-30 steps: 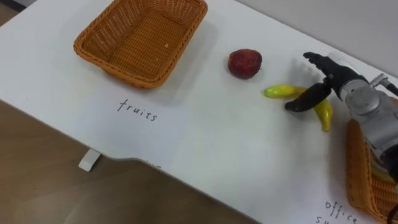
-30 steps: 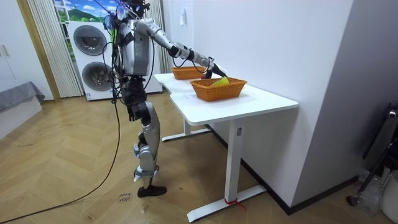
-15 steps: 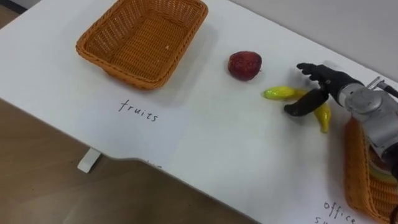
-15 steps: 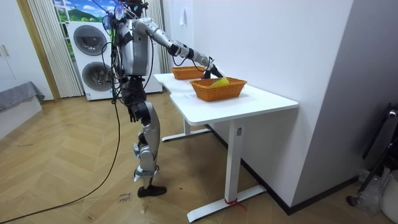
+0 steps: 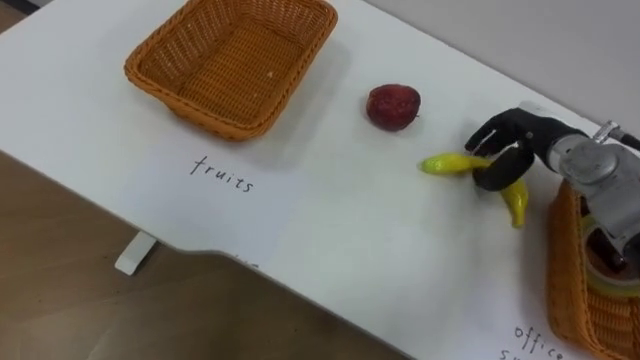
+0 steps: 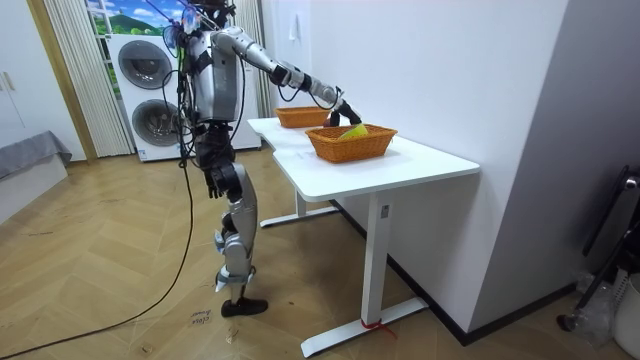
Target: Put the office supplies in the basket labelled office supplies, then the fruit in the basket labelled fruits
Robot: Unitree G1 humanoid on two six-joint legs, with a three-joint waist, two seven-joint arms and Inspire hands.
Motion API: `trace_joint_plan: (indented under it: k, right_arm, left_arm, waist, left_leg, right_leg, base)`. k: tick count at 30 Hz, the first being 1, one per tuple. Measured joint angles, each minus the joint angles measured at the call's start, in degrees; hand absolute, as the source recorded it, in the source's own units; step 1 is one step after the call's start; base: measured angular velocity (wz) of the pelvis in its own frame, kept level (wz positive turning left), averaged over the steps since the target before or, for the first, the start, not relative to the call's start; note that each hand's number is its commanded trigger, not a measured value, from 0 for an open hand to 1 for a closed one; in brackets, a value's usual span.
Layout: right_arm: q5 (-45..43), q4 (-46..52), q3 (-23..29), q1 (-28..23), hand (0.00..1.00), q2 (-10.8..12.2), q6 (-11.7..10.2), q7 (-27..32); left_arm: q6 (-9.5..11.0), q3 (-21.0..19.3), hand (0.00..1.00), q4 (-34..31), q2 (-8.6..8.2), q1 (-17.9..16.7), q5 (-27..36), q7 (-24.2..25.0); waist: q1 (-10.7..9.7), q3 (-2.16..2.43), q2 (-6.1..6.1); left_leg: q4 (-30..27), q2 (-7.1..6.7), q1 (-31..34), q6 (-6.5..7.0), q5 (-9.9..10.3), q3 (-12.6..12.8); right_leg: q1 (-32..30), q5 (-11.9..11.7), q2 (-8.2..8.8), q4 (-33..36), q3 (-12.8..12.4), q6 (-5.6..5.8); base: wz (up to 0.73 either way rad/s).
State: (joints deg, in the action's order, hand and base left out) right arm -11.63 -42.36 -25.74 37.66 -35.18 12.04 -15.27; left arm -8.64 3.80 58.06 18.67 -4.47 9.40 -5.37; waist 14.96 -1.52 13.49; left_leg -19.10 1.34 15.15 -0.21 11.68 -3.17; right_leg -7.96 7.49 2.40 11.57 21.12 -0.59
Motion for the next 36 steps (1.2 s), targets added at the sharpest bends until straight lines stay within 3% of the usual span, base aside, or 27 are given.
trace_joint_plan:
  k: [8,20,27,31,36]
  right_arm:
    - [0.4,0.1,0.0,0.0,1.00,-0.6,-0.1,-2.2]
    - [2.4,0.9,0.0,-0.1,1.00,-0.6,0.0,-3.0]
    - [2.0,7.6,0.1,-0.1,1.00,-0.6,0.1,-3.8]
    - [1.3,14.7,2.2,-0.9,1.00,-0.7,0.6,-4.6]
    - [0.6,26.0,5.4,-1.6,1.00,-3.2,0.1,-5.6]
  left_arm:
    - [0.0,0.0,0.00,0.2,0.17,0.0,0.0,0.0]
    - [0.6,0.0,0.00,1.7,0.20,0.4,0.1,-0.7]
    - [1.3,-0.9,0.00,1.4,0.11,-0.3,0.1,-0.7]
    - [1.6,-4.4,0.00,1.0,-0.40,-0.9,0.0,-0.5]
    - [2.0,-8.3,0.00,-1.6,-1.50,-5.0,-0.1,0.1]
  waist:
    - [0.6,0.06,0.18]
    - [0.6,-0.42,0.18]
    - [-1.7,-0.31,0.16]
    - [-2.8,0.01,-0.56]
    - [-3.7,1.30,-2.33]
  left_leg:
    - [0.9,0.06,-0.8,-0.09,-0.1,0.3]
    - [0.8,0.06,-1.6,-0.09,-0.1,0.5]
    - [0.7,0.02,-1.7,-0.07,-0.1,0.6]
    - [0.6,-0.02,-2.8,-0.06,-0.1,0.7]
    - [3.5,-0.24,-7.4,0.20,-0.4,0.8]
  right_leg:
    - [0.1,0.0,-0.04,0.0,-0.4,0.00]
    - [0.9,0.0,0.02,0.0,-0.4,0.00]
    - [1.1,0.0,0.05,0.0,-0.7,0.00]
    - [2.0,0.0,0.09,0.0,-1.0,0.00]
    - [5.4,0.1,0.45,0.0,-0.6,0.13]
  base:
    - [-0.03]
    - [0.00]
    - [0.00]
    - [0.00]
    - [0.00]
